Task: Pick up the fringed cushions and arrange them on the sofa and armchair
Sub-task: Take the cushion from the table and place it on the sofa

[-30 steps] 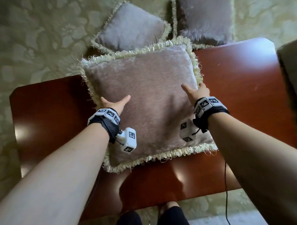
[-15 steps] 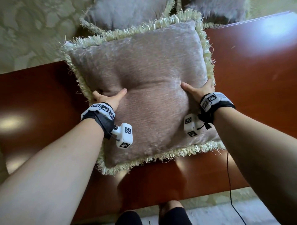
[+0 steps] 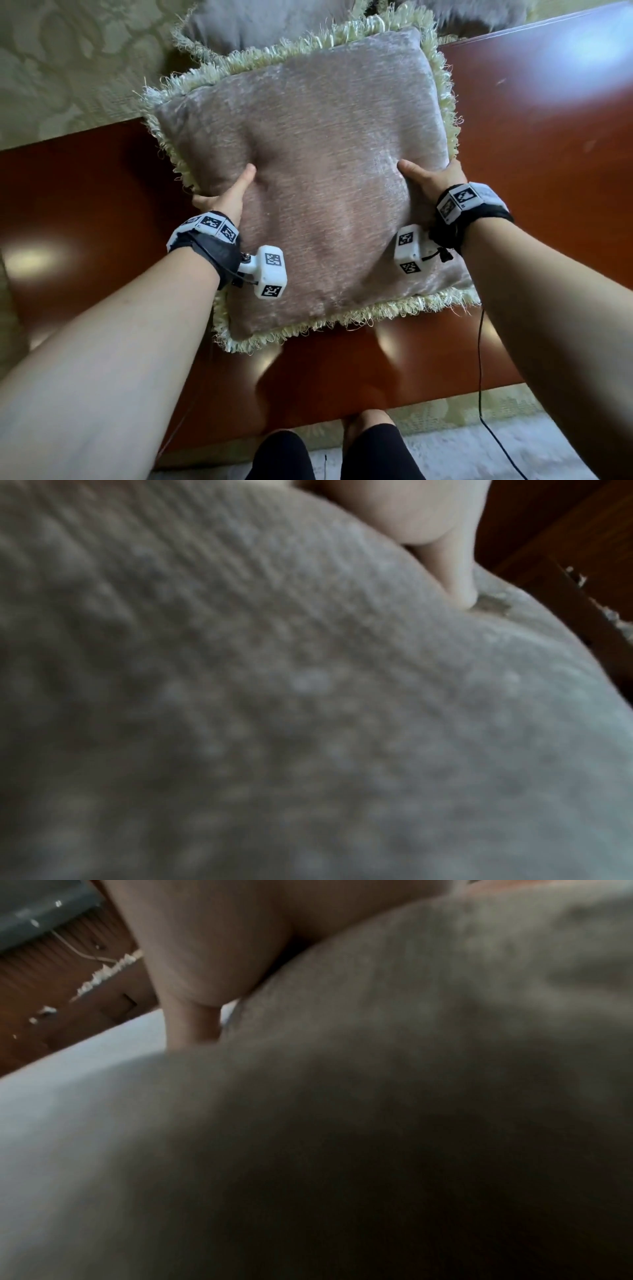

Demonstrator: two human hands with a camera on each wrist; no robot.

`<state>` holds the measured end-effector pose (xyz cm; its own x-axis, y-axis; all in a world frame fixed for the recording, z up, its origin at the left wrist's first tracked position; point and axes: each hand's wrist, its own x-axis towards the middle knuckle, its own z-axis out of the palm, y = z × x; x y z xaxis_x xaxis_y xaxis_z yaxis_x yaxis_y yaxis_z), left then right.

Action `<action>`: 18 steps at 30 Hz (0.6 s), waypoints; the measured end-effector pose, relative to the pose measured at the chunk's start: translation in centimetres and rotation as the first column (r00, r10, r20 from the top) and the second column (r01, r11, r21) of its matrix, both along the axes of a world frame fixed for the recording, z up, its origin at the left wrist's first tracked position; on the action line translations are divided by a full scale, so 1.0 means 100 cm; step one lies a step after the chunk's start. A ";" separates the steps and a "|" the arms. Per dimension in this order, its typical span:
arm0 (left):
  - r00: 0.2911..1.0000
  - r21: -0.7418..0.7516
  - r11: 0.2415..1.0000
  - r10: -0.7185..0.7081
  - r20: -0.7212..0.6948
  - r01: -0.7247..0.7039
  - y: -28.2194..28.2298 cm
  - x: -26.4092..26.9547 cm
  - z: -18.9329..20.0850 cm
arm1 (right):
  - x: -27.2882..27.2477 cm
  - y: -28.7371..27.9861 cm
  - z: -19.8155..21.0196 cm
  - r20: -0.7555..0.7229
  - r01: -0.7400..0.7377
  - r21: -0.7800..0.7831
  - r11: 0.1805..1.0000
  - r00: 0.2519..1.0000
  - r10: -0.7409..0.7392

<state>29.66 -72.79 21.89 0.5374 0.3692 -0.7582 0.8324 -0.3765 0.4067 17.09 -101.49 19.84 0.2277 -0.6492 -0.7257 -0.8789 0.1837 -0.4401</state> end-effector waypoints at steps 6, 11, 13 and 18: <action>0.995 -0.073 0.992 0.097 -0.020 -0.099 0.020 -0.024 0.015 | -0.053 0.023 0.038 0.057 0.166 0.040 0.985 0.984 -0.168; 0.997 -0.122 0.990 0.074 -0.002 -0.074 0.035 -0.034 0.040 | -0.101 0.037 0.085 0.149 0.260 0.013 0.966 0.954 -0.259; 0.998 -0.158 0.986 0.061 0.012 -0.058 0.035 -0.034 0.063 | -0.111 0.040 0.113 0.218 0.289 0.003 0.957 0.934 -0.283; 0.991 -0.246 0.969 0.013 0.133 0.020 0.014 -0.051 0.173 | -0.130 0.049 0.180 0.378 0.317 -0.052 0.947 0.884 -0.275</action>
